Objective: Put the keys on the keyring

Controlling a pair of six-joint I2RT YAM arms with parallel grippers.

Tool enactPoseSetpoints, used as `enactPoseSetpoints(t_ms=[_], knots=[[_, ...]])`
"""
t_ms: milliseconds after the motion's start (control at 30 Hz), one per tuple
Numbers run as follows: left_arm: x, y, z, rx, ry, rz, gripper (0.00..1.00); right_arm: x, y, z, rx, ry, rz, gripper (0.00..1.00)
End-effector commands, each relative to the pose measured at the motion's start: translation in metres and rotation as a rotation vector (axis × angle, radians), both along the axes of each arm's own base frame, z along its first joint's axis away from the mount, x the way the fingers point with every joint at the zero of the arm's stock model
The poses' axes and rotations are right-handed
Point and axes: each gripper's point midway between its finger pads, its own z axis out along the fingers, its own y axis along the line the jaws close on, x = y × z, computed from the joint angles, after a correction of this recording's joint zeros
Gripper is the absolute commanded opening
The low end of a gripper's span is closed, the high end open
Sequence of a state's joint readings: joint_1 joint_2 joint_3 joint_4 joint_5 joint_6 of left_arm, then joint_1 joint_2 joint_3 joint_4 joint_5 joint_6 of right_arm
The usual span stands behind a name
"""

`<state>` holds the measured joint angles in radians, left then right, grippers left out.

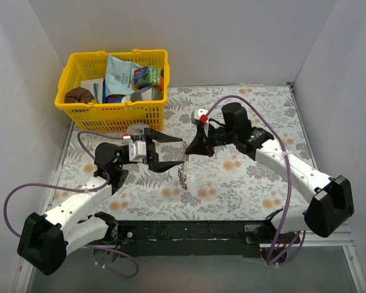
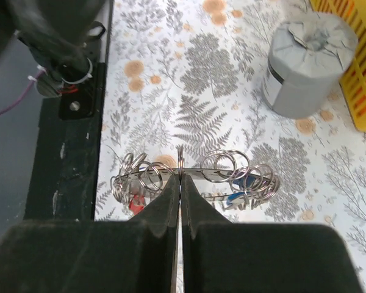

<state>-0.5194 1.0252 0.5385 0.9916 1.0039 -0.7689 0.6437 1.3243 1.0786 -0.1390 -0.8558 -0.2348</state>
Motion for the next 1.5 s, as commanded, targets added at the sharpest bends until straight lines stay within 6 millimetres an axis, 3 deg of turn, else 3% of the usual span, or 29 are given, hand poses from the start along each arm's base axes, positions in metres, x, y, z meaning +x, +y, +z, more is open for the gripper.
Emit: enactPoseSetpoints(t_ms=[0, 233, 267, 367, 500, 667, 867, 1467], knots=[[0.019, -0.003, -0.02, 0.179, -0.011, 0.058, 0.68, 0.011, -0.01, -0.005, -0.144, -0.036, -0.009, 0.01], [0.039, -0.003, -0.039, 0.307, 0.068, 0.122, 0.7, 0.008, -0.011, -0.016, -0.277, -0.004, 0.075, 0.01], [0.041, -0.004, -0.034, 0.309, 0.072, 0.126, 0.7, 0.005, -0.012, -0.019, -0.299, 0.011, 0.084, 0.01], [0.049, -0.008, -0.046, 0.352, 0.125, 0.127, 0.69, 0.002, -0.007, -0.036, -0.366, 0.019, 0.11, 0.01], [0.052, -0.013, -0.056, 0.373, 0.157, 0.094, 0.61, -0.002, -0.004, -0.049, -0.424, 0.025, 0.13, 0.01], [0.056, -0.017, -0.075, 0.41, 0.196, 0.072, 0.5, -0.004, -0.003, -0.05, -0.403, 0.016, 0.149, 0.01], [0.055, -0.019, -0.094, 0.433, 0.25, 0.04, 0.44, -0.007, 0.0, -0.05, -0.371, 0.009, 0.156, 0.01], [0.05, -0.02, -0.119, 0.491, 0.329, 0.0, 0.29, -0.004, 0.002, -0.049, -0.355, -0.002, 0.148, 0.01]])
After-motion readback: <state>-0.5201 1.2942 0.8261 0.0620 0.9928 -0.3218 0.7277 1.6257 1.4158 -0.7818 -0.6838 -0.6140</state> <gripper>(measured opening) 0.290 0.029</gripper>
